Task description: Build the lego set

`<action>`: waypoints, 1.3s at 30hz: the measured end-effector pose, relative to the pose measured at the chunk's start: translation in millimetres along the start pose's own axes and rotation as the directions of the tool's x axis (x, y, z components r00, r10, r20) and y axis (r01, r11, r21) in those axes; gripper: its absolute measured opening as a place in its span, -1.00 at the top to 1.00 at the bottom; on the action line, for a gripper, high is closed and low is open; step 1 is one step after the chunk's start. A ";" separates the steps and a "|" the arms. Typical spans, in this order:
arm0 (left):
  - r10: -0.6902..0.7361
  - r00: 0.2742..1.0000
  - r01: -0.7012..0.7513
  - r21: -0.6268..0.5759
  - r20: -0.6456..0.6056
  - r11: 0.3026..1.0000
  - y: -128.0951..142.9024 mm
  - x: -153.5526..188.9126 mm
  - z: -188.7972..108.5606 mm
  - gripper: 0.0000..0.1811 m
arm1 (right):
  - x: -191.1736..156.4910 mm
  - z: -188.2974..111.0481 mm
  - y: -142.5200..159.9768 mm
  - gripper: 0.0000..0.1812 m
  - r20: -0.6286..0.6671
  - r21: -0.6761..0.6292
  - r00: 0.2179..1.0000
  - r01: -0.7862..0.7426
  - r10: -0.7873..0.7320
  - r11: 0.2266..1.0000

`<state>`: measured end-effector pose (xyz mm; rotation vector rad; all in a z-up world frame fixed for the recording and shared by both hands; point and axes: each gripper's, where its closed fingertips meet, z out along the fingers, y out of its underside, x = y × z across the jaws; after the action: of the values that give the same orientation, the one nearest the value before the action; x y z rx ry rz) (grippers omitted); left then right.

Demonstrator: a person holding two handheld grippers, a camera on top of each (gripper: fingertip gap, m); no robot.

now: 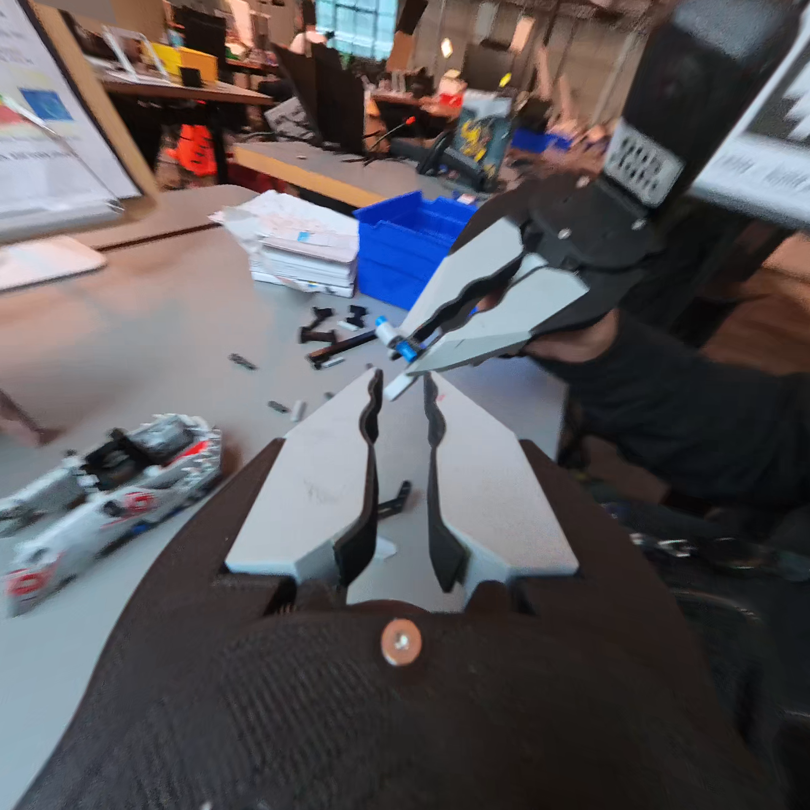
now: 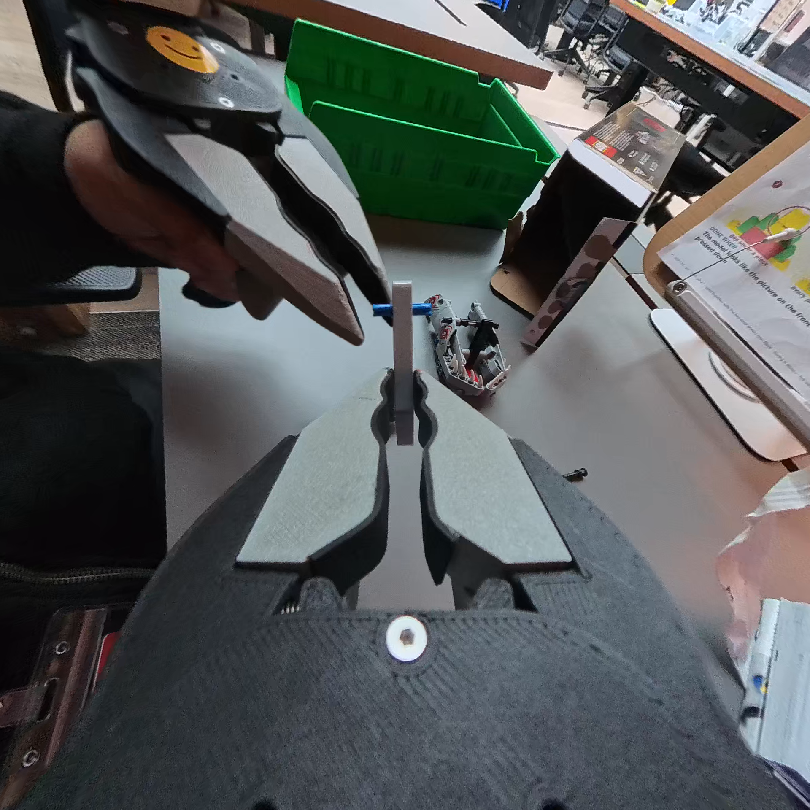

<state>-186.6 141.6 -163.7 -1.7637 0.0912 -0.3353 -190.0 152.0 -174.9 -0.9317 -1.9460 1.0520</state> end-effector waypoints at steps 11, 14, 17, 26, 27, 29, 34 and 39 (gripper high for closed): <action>0.037 0.999 -0.036 -0.034 0.022 0.999 3.4 -3.3 -2.0 0.78 | 3.2 2.8 -0.7 0.94 -0.247 -0.160 0.883 0.368 -0.398 0.916; -0.008 1.000 0.008 -0.016 -0.011 1.000 2.3 -2.1 -3.4 0.88 | -0.8 5.4 -3.2 0.94 -0.288 -0.192 0.816 0.463 -0.501 0.865; -0.005 1.000 0.005 -0.014 -0.003 1.000 2.7 -3.8 -3.5 0.91 | 1.8 6.9 -3.2 0.94 -0.326 -0.219 0.787 0.477 -0.525 0.851; -0.112 0.992 0.115 0.047 -0.062 0.992 0.3 3.0 0.8 0.95 | 1.6 9.7 -7.0 0.84 -0.355 -0.169 0.789 0.473 -0.501 0.865; -0.114 0.991 0.117 0.041 -0.070 0.992 2.2 5.4 2.9 0.96 | -0.2 10.7 -7.0 0.85 -0.355 -0.168 0.789 0.474 -0.501 0.864; -0.106 0.992 0.109 0.041 -0.061 0.993 3.6 5.0 3.6 0.96 | -1.0 11.9 -5.5 0.91 -0.362 -0.189 0.767 0.496 -0.529 0.848; -0.059 0.997 0.062 0.075 -0.043 0.995 0.0 6.1 4.2 0.96 | 5.0 6.8 -9.2 0.93 -0.425 -0.181 0.779 0.426 -0.461 0.886; -0.183 0.980 0.193 0.174 -0.075 0.966 -7.3 7.2 3.4 0.98 | 8.6 3.9 -14.0 0.92 -0.469 -0.115 0.816 0.323 -0.338 0.939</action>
<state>-179.6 144.6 -156.0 -1.5860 -0.0647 -0.5172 -200.9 152.2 -162.0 -0.7438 -1.6212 0.5219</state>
